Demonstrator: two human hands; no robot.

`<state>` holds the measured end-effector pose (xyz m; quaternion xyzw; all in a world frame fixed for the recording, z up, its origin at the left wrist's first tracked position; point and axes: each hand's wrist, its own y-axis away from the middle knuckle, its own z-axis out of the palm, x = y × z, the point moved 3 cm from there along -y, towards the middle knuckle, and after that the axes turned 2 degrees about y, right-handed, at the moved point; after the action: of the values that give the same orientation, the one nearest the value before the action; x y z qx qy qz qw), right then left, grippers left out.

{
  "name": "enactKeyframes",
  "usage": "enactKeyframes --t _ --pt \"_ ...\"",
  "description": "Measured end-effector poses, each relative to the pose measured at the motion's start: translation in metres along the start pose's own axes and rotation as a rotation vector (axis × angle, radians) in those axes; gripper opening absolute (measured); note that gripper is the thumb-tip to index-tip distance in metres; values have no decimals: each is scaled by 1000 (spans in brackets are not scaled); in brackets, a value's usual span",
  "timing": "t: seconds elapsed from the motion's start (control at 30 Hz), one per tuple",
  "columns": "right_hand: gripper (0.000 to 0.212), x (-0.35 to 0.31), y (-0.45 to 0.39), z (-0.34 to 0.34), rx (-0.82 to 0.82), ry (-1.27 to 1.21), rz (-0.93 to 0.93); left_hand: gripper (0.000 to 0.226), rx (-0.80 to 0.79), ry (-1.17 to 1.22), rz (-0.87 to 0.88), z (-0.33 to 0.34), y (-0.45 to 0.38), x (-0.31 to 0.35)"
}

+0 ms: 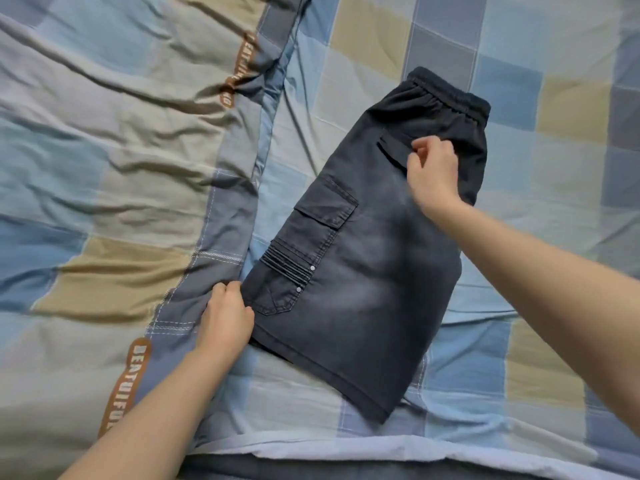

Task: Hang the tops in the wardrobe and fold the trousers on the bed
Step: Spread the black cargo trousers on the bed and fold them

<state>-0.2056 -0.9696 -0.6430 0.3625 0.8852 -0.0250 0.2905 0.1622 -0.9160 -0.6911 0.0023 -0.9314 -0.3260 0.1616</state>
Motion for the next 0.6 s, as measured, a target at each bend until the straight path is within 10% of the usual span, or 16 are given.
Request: enactKeyframes --t 0.1,0.23,0.43,0.6 --pt "39 74 72 -13 5 74 95 32 15 17 -13 3 3 2" --pt "43 152 161 -9 -196 -341 739 31 -35 144 -70 2 -4 1" --pt "45 136 195 26 -495 -1040 779 11 -250 543 -201 0 -10 -2" --pt "39 142 214 6 -750 -971 826 24 -426 881 -245 -2 11 7"
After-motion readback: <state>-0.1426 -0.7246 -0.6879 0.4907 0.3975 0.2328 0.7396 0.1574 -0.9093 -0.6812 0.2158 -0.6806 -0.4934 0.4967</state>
